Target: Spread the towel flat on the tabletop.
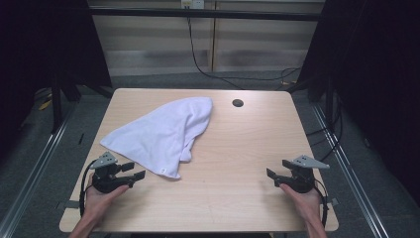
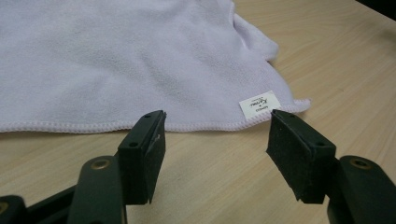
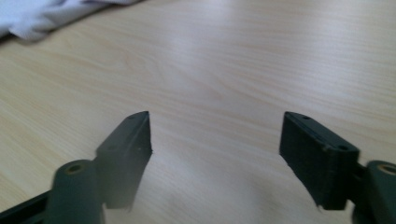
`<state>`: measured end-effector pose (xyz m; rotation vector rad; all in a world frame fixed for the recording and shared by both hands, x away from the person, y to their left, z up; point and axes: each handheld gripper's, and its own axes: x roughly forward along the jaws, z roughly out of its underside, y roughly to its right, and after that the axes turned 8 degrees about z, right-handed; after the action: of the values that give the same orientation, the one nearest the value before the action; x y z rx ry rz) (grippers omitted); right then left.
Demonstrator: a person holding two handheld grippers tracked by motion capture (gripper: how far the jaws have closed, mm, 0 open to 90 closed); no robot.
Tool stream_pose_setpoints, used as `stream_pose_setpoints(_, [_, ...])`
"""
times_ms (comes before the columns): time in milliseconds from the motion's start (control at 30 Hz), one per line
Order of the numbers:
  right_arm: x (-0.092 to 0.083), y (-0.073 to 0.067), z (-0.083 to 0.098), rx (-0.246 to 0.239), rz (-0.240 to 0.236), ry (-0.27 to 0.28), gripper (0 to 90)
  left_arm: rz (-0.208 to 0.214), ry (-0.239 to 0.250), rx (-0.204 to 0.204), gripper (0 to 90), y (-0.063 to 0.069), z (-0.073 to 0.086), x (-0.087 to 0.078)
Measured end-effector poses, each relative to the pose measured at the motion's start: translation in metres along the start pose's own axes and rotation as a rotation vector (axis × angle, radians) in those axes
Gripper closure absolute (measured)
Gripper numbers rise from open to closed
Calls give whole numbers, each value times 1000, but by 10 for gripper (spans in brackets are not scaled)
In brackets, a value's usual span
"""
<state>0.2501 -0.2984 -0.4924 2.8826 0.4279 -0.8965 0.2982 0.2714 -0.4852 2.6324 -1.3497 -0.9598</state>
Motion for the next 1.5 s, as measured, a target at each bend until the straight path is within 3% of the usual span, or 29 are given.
stream_pose_setpoints(133, [-1, 4, 3, 19, -36, -1, 319, -3, -1, 4, 369, 0, -1, 0])
stream_pose_setpoints(200, [-2, 4, 4, 27, -65, -16, 368, -4, -10, 5, 369, 0, -1, 1])
stream_pose_setpoints(267, [-2, 2, 3, 58, -112, -17, 377, -20, 11, -11, 369, 2, -4, 5])
stream_pose_setpoints(367, [-4, -2, 1, 70, -141, -20, 380, -13, 19, 14, 370, 5, -13, 9])
stream_pose_setpoints(433, [-7, -6, 0, 68, -116, -4, 361, -6, 10, 31, 372, 8, -16, 11])
stream_pose_setpoints(533, [-9, -13, -3, 64, -148, 8, 350, 23, 7, 52, 372, 11, -22, 14])
stream_pose_setpoints(700, [-7, -29, -8, 35, -182, 14, 345, 34, 6, 77, 388, 9, -36, 22])
stream_pose_setpoints(867, [-5, -37, -13, 18, -222, 24, 347, 61, 17, 75, 429, 5, -47, 28])
stream_pose_setpoints(900, [-4, -40, -14, 11, -228, 23, 347, 82, 20, 84, 439, 5, -50, 32])
stream_pose_setpoints(1000, [-3, -43, -14, 3, -236, 14, 344, 87, -7, 79, 450, 4, -48, 40])
stream_pose_setpoints(1067, [-3, -44, -14, -2, -244, 9, 341, 69, -71, 89, 448, 3, -44, 57])
stream_pose_setpoints(1200, [-1, -44, -13, -5, -243, 3, 339, 74, -106, 57, 408, -1, -40, 76])
stream_pose_setpoints(1233, [0, -45, -13, -9, -243, -3, 338, 82, -138, 59, 401, 2, -38, 87])
stream_pose_setpoints(1267, [1, -45, -13, -9, -247, -11, 337, 79, -165, 83, 388, 4, -36, 90])
stream_pose_setpoints(1367, [2, -46, -12, -13, -248, -18, 332, 63, -183, 111, 386, 7, -33, 95])
stream_pose_setpoints(1400, [3, -47, -11, -18, -251, -23, 332, 46, -193, 142, 380, 10, -33, 96])
stream_pose_setpoints(1467, [6, -49, -10, -21, -248, -33, 328, 30, -200, 154, 427, 12, -33, 96])
stream_pose_setpoints(1500, [6, -49, -10, -21, -248, -33, 328, 16, -210, 178, 427, 14, -33, 96])
